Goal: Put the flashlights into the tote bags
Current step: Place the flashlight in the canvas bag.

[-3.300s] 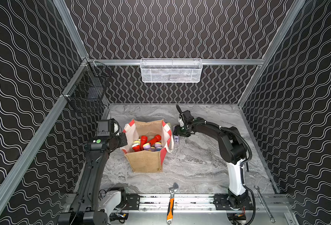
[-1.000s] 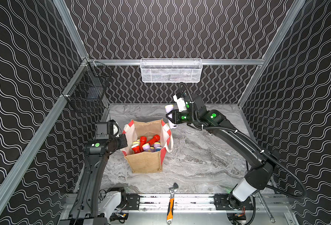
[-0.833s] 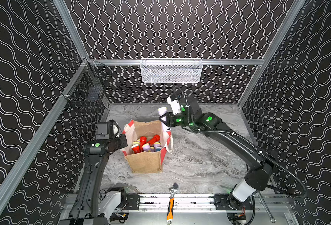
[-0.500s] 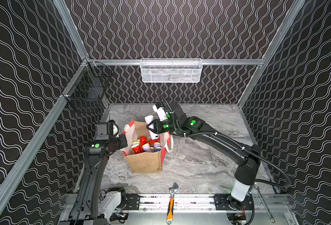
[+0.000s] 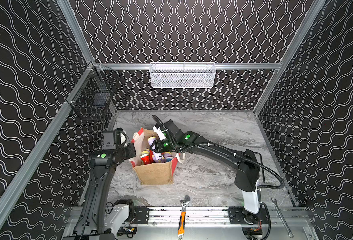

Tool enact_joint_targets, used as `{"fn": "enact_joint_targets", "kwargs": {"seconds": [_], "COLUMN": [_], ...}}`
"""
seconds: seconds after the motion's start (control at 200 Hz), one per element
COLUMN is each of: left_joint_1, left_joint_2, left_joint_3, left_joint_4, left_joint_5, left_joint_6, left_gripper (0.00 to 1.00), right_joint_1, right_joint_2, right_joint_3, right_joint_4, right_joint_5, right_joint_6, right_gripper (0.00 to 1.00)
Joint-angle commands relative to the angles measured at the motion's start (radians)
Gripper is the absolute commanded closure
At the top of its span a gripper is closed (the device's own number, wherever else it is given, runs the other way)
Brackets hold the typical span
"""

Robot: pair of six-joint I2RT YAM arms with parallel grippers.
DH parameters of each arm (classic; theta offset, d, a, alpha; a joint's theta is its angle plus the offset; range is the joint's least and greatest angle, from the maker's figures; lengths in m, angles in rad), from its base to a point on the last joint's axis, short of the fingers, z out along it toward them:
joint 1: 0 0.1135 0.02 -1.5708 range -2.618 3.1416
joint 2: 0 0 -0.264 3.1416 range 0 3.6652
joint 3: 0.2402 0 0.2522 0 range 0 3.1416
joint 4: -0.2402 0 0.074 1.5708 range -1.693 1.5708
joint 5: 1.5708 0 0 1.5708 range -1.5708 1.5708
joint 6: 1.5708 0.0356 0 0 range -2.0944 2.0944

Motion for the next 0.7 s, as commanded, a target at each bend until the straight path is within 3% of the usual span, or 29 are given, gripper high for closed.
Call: {"fn": "enact_joint_targets", "kwargs": {"seconds": [0.0, 0.48, 0.696], "left_joint_1": [0.002, 0.002, 0.002], "left_joint_2": [0.004, -0.003, -0.007], "left_joint_3": [0.008, 0.001, 0.000], "left_joint_4": [0.061, 0.063, 0.060], "left_joint_5": [0.005, 0.003, -0.003], "left_joint_6": [0.006, 0.005, 0.008], "left_gripper": [1.00, 1.00, 1.00], "right_joint_1": [0.001, -0.008, -0.010], "right_joint_2": [0.019, 0.132, 0.150], "right_joint_3": [-0.011, -0.006, 0.032], "right_joint_4": [0.008, -0.102, -0.135], "right_joint_5": [-0.011, 0.001, -0.007], "right_joint_6": [0.015, -0.049, -0.062], "right_gripper": [0.74, 0.69, 0.55]}}
